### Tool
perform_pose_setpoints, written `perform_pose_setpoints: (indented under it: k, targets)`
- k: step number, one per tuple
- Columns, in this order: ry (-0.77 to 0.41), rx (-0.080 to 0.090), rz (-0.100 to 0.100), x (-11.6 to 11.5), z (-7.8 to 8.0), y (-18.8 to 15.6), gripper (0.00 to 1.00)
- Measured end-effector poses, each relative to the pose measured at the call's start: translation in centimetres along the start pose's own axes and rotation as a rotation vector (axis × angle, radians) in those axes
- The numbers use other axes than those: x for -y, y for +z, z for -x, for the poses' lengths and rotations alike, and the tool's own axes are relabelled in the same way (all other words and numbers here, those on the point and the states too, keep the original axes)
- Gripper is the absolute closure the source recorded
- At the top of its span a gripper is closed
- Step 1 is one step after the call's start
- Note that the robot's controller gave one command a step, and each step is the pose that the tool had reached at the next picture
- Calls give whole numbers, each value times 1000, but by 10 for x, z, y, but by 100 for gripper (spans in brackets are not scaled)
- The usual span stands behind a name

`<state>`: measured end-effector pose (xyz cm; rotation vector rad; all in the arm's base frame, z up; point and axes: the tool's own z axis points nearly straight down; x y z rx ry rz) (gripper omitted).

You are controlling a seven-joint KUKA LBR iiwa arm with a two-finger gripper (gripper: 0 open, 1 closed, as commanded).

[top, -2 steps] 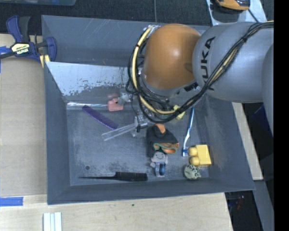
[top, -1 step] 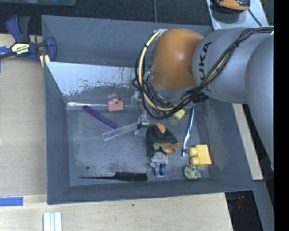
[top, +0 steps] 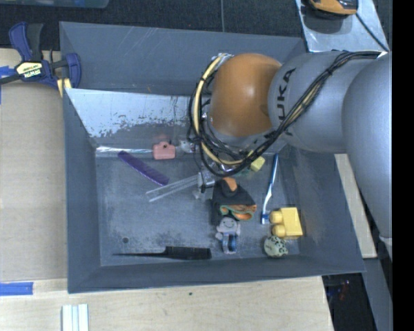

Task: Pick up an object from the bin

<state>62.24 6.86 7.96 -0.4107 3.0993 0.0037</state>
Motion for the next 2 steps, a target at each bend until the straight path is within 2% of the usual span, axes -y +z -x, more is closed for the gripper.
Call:
perform_pose_setpoints:
  k: [1, 2]
  targets:
    - [209, -1, -3, -8, -9, 7, 100]
    - [210, -1, -3, -8, -9, 7, 100]
